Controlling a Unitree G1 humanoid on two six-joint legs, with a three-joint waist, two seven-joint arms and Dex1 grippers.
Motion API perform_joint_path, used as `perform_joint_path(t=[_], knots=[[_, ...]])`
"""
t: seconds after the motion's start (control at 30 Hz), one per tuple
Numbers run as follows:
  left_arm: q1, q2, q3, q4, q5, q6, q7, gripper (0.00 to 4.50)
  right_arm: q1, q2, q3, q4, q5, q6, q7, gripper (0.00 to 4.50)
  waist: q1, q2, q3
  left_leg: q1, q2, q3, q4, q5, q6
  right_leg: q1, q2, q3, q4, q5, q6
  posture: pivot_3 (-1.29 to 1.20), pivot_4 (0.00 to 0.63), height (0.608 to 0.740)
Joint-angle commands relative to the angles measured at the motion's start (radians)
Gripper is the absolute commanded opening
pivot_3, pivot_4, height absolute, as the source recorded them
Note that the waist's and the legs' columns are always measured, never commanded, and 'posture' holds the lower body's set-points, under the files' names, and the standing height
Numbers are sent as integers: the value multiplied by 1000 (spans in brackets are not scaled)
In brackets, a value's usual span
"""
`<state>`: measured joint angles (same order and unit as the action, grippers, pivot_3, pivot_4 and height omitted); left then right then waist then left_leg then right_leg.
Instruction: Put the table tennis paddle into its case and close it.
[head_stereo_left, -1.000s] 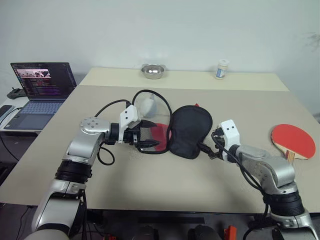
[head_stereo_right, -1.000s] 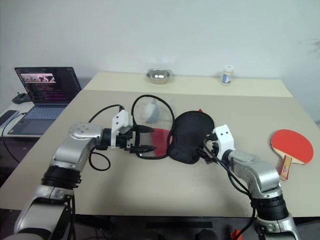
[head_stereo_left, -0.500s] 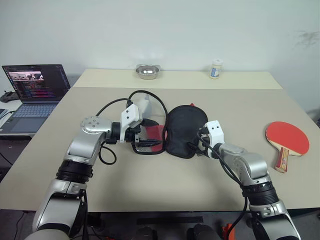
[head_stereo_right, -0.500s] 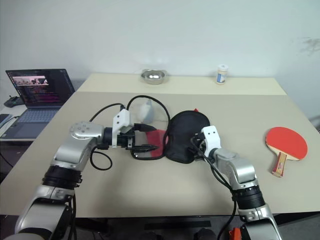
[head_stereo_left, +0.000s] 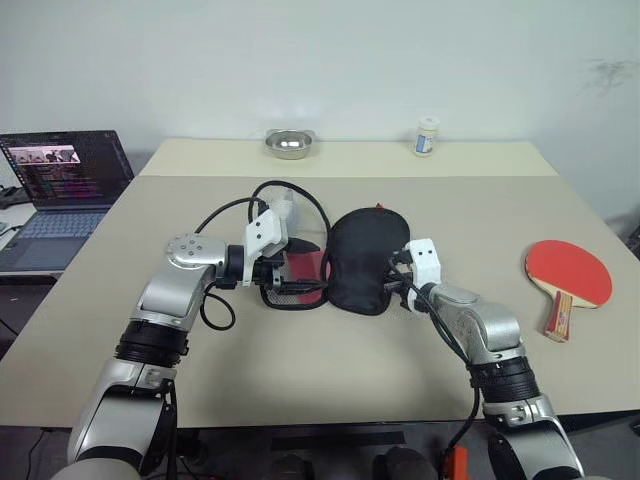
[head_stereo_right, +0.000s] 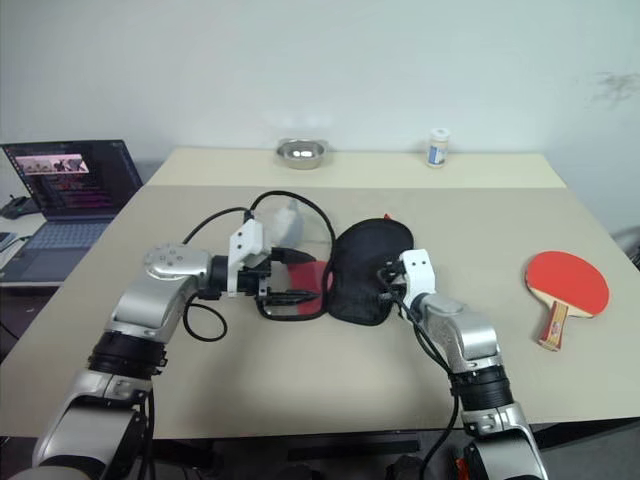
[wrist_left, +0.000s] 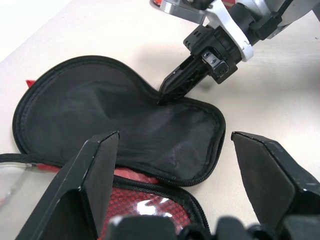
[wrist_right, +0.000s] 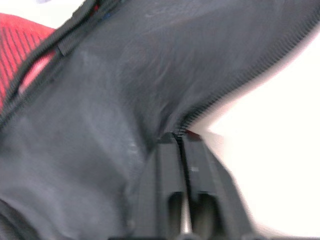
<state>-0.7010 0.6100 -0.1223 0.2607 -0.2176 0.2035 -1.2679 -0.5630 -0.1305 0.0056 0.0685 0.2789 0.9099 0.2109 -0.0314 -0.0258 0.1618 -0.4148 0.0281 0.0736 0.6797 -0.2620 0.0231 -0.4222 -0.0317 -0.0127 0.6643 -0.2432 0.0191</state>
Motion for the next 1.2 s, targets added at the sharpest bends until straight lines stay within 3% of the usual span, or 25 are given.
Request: perform_joint_path(t=[0.03,0.37,0.8,1.2], knots=[[-21,-5,-1,-14,2,-26,3,3936,-36,18,-77,-1,15,-1,-47,14,1,0,0,0,0,0,0,0,0,0,0,0,0,0,0,0,150,740],[-52,-80,-33,11,1,-62,-14,3936,-48,-42,-233,9,48,41,-105,14,4,0,0,-1,-1,0,0,0,0,0,-2,0,0,0,0,0,150,740],[-117,-164,-70,133,25,-152,-33,3936,75,-95,-441,-320,137,299,-173,14,4,1,0,-1,-1,0,-1,0,0,0,-2,0,-1,0,0,0,150,740],[-141,-195,-67,220,42,-219,-51,3936,107,-109,-426,-339,144,334,-157,14,4,1,0,-1,-1,0,-1,0,0,0,0,0,-1,0,0,0,150,740]])
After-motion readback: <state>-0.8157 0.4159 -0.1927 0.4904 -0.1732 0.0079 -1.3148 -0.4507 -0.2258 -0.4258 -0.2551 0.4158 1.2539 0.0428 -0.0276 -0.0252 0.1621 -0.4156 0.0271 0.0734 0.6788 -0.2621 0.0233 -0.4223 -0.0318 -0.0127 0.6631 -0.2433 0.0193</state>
